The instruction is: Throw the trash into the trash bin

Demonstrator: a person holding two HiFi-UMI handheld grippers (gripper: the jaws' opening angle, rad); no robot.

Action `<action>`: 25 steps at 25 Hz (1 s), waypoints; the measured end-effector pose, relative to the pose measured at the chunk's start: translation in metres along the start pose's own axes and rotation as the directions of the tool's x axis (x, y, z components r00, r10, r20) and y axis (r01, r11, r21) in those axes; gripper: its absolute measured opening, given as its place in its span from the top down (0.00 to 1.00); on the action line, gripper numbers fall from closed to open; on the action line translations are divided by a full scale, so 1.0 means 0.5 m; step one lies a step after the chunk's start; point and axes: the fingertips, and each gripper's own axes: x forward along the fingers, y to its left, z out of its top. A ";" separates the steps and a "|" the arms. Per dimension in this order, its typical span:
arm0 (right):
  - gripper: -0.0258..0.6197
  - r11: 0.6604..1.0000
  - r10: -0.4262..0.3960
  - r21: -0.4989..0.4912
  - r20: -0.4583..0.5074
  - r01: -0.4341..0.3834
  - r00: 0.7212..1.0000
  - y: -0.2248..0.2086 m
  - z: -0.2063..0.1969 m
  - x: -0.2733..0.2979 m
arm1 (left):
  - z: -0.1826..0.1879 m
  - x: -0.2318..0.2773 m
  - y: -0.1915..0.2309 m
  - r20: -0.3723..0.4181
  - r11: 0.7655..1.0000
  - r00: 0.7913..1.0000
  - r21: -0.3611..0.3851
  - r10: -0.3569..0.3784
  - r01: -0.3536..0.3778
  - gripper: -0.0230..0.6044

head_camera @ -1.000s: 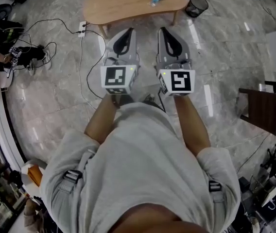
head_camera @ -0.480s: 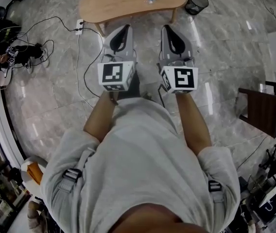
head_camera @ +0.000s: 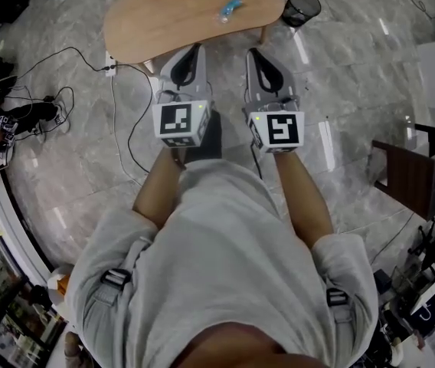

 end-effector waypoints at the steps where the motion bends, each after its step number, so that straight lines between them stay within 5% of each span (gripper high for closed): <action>1: 0.95 1.000 -0.007 0.002 -0.015 0.007 1.000 -0.013 -0.004 0.031 | -0.001 0.032 0.016 -0.012 1.000 1.000 -0.008 -0.006 0.006 0.93; 13: 0.95 1.000 -0.010 -0.014 -0.161 0.008 0.987 -0.097 -0.085 0.349 | -0.054 0.308 0.192 -0.119 0.995 0.989 -0.061 -0.089 0.083 0.93; 25: 0.95 0.998 0.034 0.061 -0.290 -0.017 0.957 -0.199 -0.239 0.515 | -0.179 0.508 0.214 -0.228 0.989 0.966 -0.109 -0.124 0.101 0.93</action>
